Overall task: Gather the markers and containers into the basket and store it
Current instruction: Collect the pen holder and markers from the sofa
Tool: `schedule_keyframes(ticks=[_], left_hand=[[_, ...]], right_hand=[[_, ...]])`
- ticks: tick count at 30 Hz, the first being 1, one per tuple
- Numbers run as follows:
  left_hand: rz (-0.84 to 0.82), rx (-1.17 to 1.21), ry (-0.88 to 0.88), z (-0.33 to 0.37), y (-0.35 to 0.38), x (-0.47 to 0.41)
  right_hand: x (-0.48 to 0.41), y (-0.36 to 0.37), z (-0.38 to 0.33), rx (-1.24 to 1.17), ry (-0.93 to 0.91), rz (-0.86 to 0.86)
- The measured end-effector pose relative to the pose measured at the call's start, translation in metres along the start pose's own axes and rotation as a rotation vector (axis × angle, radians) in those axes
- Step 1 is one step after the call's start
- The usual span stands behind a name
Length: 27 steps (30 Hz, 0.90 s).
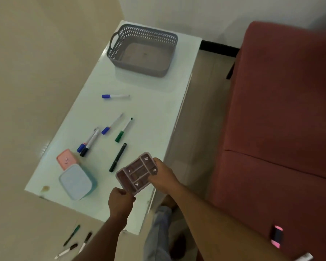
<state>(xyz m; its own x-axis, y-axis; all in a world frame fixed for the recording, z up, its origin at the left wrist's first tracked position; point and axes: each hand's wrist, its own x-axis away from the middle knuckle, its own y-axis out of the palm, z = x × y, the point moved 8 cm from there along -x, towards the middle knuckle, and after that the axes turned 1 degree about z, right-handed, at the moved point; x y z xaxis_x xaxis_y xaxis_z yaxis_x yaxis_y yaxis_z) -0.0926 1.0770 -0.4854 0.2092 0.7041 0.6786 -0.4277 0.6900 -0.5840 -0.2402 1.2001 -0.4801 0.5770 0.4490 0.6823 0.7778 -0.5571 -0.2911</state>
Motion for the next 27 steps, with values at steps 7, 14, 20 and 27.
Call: schedule_keyframes(ticks=[7,14,20,27], left_hand=[[-0.047,0.026,-0.044,0.014,0.013,-0.048],[-0.122,0.129,0.008,0.069,0.032,-0.083],[-0.141,0.146,0.022,0.099,0.049,-0.093],[-0.36,-0.772,0.441,0.102,0.106,-0.018]], right_hand=[[-0.054,0.005,-0.016,0.073,0.001,-0.023],[-0.108,-0.028,-0.052,0.062,-0.032,0.005],[-0.127,-0.056,-0.07,0.06,-0.079,0.083],[-0.049,-0.076,0.033,-0.017,0.132,0.251]])
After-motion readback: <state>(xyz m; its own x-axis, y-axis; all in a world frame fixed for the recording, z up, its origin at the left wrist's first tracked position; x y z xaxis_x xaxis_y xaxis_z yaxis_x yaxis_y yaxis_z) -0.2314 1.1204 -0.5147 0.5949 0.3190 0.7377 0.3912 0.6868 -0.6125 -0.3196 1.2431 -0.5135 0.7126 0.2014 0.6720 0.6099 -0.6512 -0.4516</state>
